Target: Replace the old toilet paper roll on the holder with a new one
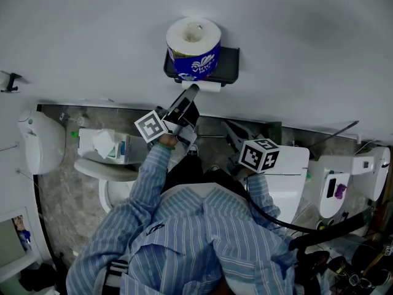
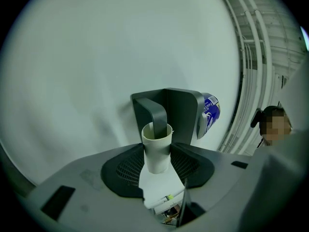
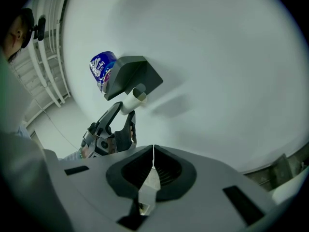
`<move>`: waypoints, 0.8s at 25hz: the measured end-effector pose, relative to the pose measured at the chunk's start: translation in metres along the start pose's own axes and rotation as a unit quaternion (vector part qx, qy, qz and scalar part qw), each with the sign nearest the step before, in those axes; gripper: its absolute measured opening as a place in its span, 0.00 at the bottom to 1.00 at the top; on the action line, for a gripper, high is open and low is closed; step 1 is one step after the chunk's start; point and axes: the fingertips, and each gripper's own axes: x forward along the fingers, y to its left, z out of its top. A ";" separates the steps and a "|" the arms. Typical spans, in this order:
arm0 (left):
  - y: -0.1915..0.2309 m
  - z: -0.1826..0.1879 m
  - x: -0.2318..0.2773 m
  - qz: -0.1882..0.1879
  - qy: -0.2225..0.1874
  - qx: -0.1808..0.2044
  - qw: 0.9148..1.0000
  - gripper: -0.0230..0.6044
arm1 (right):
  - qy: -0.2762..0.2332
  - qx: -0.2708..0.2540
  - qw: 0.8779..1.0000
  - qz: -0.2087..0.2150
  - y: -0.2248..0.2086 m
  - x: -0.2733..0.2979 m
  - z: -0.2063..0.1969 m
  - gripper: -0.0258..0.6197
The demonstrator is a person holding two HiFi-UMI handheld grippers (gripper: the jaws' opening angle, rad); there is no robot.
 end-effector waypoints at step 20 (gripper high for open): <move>0.003 -0.091 0.070 -0.006 0.158 0.048 0.986 0.31 | -0.041 0.042 0.997 -0.046 -0.031 -0.038 -0.003 0.05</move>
